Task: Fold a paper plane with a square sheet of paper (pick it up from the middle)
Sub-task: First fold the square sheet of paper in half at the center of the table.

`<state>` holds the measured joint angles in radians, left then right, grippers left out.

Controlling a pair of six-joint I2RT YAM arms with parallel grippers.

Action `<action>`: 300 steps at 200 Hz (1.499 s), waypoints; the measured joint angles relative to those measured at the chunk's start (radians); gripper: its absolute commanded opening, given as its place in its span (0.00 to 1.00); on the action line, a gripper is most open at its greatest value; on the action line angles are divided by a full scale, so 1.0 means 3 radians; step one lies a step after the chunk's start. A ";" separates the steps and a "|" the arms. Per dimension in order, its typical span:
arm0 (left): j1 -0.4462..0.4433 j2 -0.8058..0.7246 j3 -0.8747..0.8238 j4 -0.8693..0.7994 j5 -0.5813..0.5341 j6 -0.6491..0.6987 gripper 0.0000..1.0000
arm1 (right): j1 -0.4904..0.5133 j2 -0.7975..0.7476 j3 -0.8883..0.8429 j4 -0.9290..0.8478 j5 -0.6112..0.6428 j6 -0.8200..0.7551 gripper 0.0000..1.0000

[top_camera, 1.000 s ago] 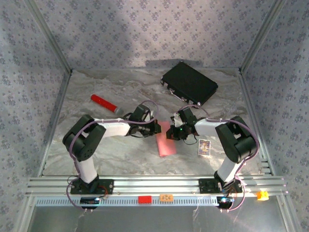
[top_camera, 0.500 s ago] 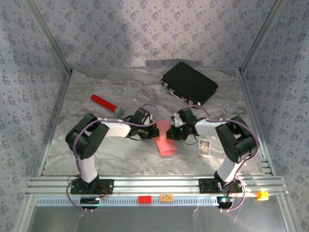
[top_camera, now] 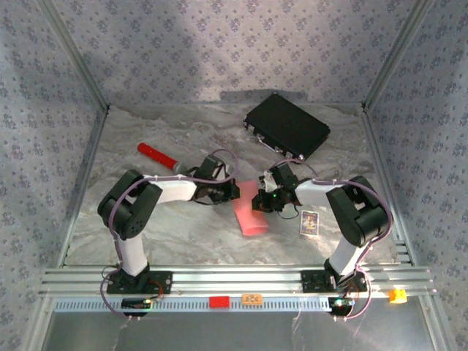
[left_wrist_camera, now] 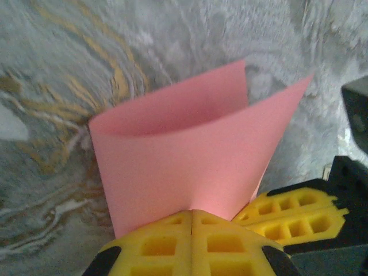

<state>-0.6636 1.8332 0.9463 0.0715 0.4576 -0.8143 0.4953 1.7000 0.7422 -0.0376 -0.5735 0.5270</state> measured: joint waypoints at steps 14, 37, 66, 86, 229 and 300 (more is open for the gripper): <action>0.0041 0.0014 0.0008 0.0011 0.0010 0.0005 0.00 | -0.0001 0.0000 0.0000 0.0000 -0.0001 0.0000 0.00; 0.0075 0.0107 0.0006 0.0027 0.0011 0.0005 0.00 | -0.0001 0.0000 0.0000 0.0000 -0.0001 0.0000 0.00; 0.0111 0.0179 0.0006 0.0093 0.0066 0.0006 0.00 | -0.0001 0.0000 -0.0004 0.0001 -0.0001 0.0000 0.00; 0.0118 0.0179 0.0000 0.0104 0.0074 0.0006 0.00 | -0.0001 -0.0001 -0.0010 0.0013 -0.0001 0.0001 0.00; 0.0159 0.0253 0.0104 0.0024 0.0267 0.0071 0.00 | -0.0001 -0.0013 -0.0045 0.0069 -0.0001 0.0024 0.00; 0.0247 0.0334 0.0163 0.0072 0.0310 0.0005 0.00 | 0.0000 -0.0013 -0.0066 0.0140 0.0003 0.0025 0.00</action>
<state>-0.5896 1.9335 0.9951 0.0933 0.5507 -0.8127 0.4953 1.6962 0.7223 0.0044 -0.5728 0.5346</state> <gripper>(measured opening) 0.040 0.066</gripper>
